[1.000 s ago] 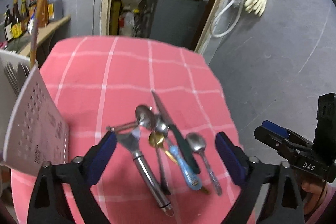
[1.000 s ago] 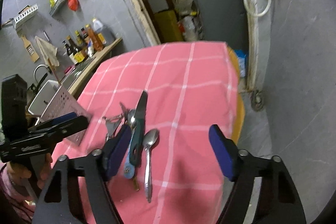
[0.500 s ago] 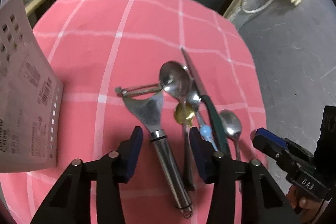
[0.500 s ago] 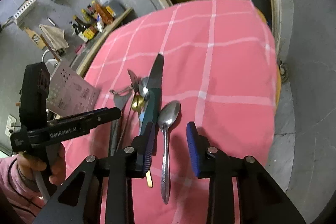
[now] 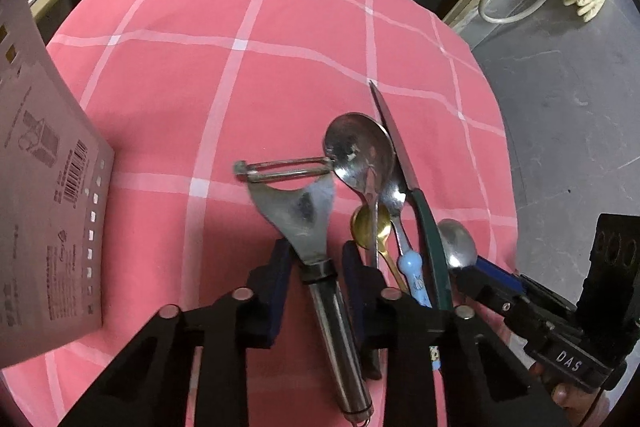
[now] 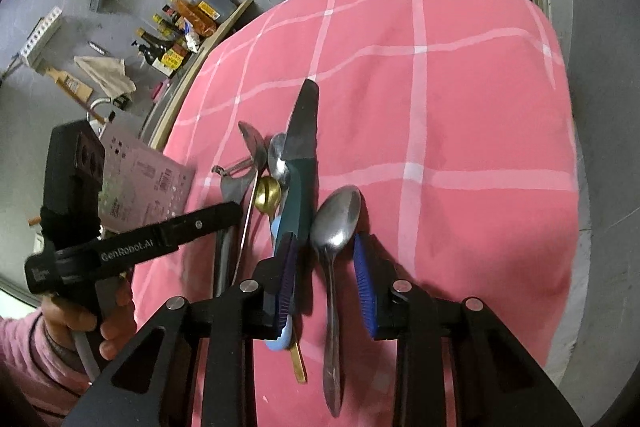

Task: Organize utensils
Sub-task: 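Grasp the metal peeler with the left gripper while the right gripper grasps a spoon, then carry the peeler and spoon over the white caddy and lower them in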

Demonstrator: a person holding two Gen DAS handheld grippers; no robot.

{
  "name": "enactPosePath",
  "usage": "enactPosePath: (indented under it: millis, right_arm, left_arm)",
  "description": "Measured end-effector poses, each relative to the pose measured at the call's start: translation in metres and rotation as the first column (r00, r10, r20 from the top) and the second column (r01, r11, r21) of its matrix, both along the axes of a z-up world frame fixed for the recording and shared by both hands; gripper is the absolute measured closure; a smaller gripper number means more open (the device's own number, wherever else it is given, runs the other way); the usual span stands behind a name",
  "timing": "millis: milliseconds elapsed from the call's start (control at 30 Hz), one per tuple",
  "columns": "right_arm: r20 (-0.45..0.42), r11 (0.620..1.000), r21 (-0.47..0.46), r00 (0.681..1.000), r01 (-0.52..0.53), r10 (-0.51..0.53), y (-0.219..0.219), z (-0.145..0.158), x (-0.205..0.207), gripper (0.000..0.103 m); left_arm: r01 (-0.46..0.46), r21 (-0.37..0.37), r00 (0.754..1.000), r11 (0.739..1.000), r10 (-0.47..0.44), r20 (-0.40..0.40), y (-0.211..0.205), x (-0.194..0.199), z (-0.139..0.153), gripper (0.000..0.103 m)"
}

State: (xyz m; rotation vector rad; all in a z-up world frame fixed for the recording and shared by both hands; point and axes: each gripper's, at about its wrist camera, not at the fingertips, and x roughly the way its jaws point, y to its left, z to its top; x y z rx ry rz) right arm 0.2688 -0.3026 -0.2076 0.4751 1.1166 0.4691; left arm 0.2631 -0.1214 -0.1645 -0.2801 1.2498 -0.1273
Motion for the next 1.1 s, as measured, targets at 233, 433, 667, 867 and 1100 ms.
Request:
enactPosePath:
  millis: [233, 433, 667, 867, 1100]
  right_arm:
    - [-0.040, 0.998, 0.055, 0.998, 0.044, -0.042, 0.003, -0.006, 0.013, 0.092]
    - [-0.035, 0.997, 0.051, 0.998, 0.058, -0.056, 0.011, -0.002, 0.005, 0.099]
    - [-0.022, 0.998, 0.020, 0.998, 0.066, -0.065, 0.011, 0.004, -0.006, 0.100]
    - [-0.027, 0.993, 0.032, 0.993, 0.115, -0.114, -0.001, 0.007, -0.017, 0.101]
    - [0.025, 0.983, 0.053, 0.983, 0.178, -0.180, -0.013, 0.018, -0.033, 0.101]
  left_arm:
    - [-0.006, -0.025, 1.000, 1.000, 0.005, -0.020, 0.000, 0.007, -0.002, 0.084]
    - [0.012, -0.043, 1.000, 0.999, -0.013, -0.023, -0.004, 0.008, -0.001, 0.086]
    - [0.109, -0.004, 0.994, 0.994, -0.109, 0.001, -0.022, 0.003, 0.006, 0.086]
    - [0.133, -0.015, 0.991, 0.991, -0.133, 0.003, -0.024, -0.008, 0.007, 0.086]
    - [0.161, -0.035, 0.983, 0.986, -0.157, 0.094, -0.024, -0.023, 0.029, 0.086]
